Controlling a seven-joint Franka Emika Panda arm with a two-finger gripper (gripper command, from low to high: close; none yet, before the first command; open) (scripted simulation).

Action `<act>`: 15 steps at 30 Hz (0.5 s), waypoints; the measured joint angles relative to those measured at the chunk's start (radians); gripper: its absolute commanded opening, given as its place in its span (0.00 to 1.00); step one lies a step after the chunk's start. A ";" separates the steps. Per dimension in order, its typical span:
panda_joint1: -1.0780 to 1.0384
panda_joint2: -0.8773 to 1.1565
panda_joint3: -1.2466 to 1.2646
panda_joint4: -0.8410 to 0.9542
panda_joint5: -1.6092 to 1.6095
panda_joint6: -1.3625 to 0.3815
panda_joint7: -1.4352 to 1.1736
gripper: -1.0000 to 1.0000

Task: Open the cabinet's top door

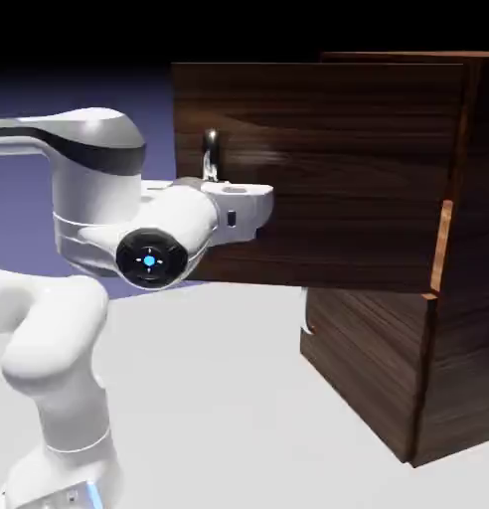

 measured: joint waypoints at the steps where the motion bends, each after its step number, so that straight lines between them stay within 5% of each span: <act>1: 0.023 0.030 -0.036 0.030 -0.028 -0.032 -0.011 0.00; 15: 0.488 0.360 -0.525 0.504 -0.267 -0.448 -0.129 0.00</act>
